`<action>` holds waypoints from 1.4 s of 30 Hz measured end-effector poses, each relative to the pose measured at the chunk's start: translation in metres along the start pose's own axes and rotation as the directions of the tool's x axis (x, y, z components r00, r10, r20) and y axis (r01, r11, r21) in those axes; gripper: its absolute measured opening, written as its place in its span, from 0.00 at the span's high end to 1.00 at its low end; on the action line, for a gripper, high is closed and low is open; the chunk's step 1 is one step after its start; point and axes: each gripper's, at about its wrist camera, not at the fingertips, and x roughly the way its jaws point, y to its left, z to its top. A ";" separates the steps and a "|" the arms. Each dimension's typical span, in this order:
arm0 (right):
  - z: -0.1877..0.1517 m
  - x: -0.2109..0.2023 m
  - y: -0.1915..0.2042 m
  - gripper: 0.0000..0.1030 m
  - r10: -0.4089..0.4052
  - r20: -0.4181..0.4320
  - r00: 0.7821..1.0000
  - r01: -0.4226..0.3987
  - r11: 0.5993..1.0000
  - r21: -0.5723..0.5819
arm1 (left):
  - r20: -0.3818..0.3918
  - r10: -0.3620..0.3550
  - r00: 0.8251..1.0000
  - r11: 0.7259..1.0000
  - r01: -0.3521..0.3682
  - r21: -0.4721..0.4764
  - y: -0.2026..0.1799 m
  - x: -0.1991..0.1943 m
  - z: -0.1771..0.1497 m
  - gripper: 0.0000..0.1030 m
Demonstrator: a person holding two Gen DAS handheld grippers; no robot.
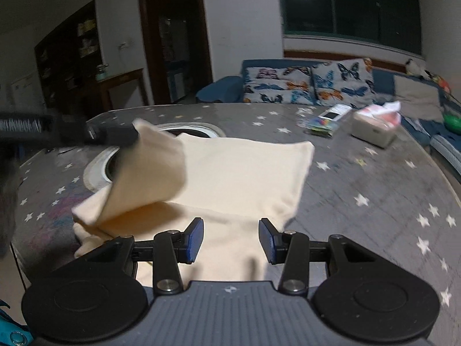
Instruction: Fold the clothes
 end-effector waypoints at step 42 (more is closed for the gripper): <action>0.021 0.048 0.026 0.92 -0.003 -0.029 1.000 0.001 0.998 -0.066 | -0.121 0.315 0.941 0.946 -0.322 -0.044 0.111 -0.059 -0.054 0.98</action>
